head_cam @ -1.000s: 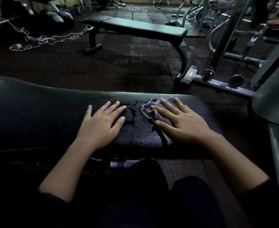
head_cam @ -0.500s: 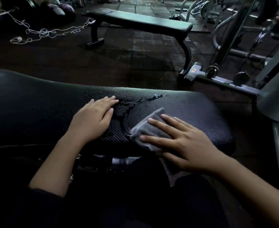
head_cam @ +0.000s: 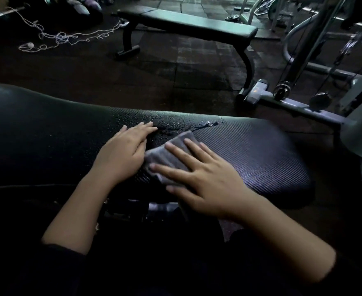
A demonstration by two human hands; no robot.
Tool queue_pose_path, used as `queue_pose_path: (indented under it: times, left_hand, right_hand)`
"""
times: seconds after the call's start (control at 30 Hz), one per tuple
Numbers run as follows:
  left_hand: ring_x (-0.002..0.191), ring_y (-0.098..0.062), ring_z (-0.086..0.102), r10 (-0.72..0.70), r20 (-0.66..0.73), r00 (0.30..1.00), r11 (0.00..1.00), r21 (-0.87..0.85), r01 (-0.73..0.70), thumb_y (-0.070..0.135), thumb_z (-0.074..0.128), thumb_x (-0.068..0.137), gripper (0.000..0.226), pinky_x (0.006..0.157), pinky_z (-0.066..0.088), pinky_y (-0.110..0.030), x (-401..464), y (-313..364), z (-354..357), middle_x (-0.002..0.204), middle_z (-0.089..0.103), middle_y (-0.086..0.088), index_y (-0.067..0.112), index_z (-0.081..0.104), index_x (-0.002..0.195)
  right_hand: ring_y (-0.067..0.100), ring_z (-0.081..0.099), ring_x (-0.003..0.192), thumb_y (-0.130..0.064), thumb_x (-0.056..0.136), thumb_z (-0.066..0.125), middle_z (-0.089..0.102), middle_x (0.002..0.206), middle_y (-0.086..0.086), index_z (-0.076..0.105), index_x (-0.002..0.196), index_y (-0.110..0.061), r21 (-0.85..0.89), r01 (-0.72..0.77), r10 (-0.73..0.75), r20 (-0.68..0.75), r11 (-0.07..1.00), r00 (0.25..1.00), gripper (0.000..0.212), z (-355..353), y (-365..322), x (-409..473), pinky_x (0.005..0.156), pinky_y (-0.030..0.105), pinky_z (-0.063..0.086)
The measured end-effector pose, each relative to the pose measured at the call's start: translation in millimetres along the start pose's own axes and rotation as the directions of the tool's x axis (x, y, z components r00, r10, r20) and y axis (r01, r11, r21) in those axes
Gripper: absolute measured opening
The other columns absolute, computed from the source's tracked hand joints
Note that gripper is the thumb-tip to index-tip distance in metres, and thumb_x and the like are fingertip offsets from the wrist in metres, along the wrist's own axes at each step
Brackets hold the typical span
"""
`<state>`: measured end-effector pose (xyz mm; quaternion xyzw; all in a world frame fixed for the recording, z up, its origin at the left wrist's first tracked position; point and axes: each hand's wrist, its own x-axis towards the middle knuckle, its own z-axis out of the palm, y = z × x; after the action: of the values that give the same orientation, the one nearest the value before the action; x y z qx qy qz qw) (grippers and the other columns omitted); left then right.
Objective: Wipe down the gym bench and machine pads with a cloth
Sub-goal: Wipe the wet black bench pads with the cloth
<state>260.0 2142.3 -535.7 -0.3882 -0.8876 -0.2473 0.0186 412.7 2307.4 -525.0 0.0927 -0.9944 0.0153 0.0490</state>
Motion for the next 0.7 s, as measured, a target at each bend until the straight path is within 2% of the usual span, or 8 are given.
queue_pose_path:
  times: [0.1,0.17,0.27,0.37,0.47,0.57,0.63,0.7]
  left_hand:
    - [0.141,-0.004,0.030,-0.003,-0.021,1.000,1.000,-0.003,0.003,0.025,0.025,0.089,0.056,0.117,0.008,-0.022,-1.2,-1.0,0.0,0.150,0.041,0.010,0.024,0.050,0.140]
    - [0.141,-0.003,0.029,-0.004,-0.025,1.000,1.000,0.002,0.004,0.021,0.029,0.095,0.048,0.118,0.008,-0.022,-0.6,-1.6,1.0,0.150,0.040,0.011,0.024,0.049,0.139]
    - [0.141,-0.003,0.028,-0.011,-0.024,1.000,1.000,0.002,0.012,0.015,0.036,0.100,0.043,0.118,0.009,-0.023,0.0,-2.4,1.4,0.150,0.040,0.011,0.025,0.049,0.140]
    - [0.141,-0.003,0.028,-0.006,-0.009,1.000,1.000,0.020,0.006,0.033,0.028,0.094,0.051,0.119,0.010,-0.026,-1.1,-1.1,0.3,0.150,0.040,0.011,0.026,0.048,0.141]
    - [0.141,-0.004,0.029,-0.006,-0.007,1.000,0.999,0.038,0.006,0.038,0.027,0.091,0.056,0.119,0.011,-0.028,-2.1,0.4,-0.6,0.150,0.040,0.011,0.026,0.047,0.141]
    - [0.141,-0.004,0.029,-0.003,-0.003,1.000,1.000,0.031,0.003,0.038,0.028,0.091,0.055,0.118,0.011,-0.028,-1.7,0.1,-1.3,0.150,0.040,0.010,0.025,0.047,0.141]
    - [0.141,-0.004,0.029,-0.006,0.000,1.000,1.000,0.026,0.006,0.037,0.027,0.090,0.055,0.118,0.010,-0.027,-1.6,-0.3,-2.0,0.150,0.040,0.011,0.025,0.047,0.141]
    - [0.141,-0.004,0.029,-0.012,-0.006,1.000,1.000,0.025,0.012,0.038,0.027,0.091,0.055,0.117,0.010,-0.026,-2.4,0.3,-2.4,0.150,0.040,0.012,0.026,0.048,0.141]
  right_hand:
    - [0.027,0.014,0.148,-0.052,0.095,0.035,0.015,0.160,-0.007,0.018,0.146,-0.054,-0.030,0.113,-0.113,-0.012,0.993,0.994,0.054,2.9,17.6,-32.0,0.119,0.045,0.018]
    - [0.024,0.014,0.148,-0.053,0.095,0.033,0.014,0.160,-0.011,0.019,0.146,-0.053,-0.018,0.135,-0.135,0.002,0.991,0.991,0.053,-0.1,38.0,-47.3,0.118,0.046,0.021]
    - [0.020,0.014,0.148,-0.064,0.096,0.020,0.018,0.159,-0.013,0.020,0.144,-0.057,0.018,0.051,-0.052,0.043,0.999,0.998,0.048,-6.7,65.2,-50.5,0.117,0.047,0.023]
    - [0.013,0.002,0.149,-0.077,0.086,0.003,0.010,0.159,-0.019,0.010,0.134,-0.071,0.092,-0.080,0.074,0.068,0.993,0.995,0.049,-10.1,77.6,-30.2,0.120,0.043,0.014]
    - [0.018,-0.001,0.149,-0.083,0.076,-0.009,0.006,0.159,-0.016,0.002,0.128,-0.075,0.085,-0.124,0.118,0.072,0.989,0.990,0.053,-10.4,63.9,-1.6,0.121,0.041,0.007]
    - [0.026,0.006,0.149,-0.071,0.085,0.006,0.011,0.160,-0.010,0.007,0.137,-0.065,0.045,-0.071,0.068,0.058,0.996,0.996,0.053,-7.1,27.4,8.9,0.121,0.041,0.005]
    - [0.028,0.012,0.148,-0.060,0.093,0.020,0.016,0.160,-0.007,0.016,0.143,-0.058,0.019,0.035,-0.035,0.016,0.999,0.999,0.050,-4.2,15.0,-5.4,0.121,0.044,0.011]
    - [0.025,0.009,0.149,-0.051,0.096,0.029,0.012,0.161,-0.009,0.019,0.145,-0.054,-0.002,0.157,-0.157,0.034,0.988,0.987,0.051,-3.3,24.3,-27.9,0.120,0.045,0.014]
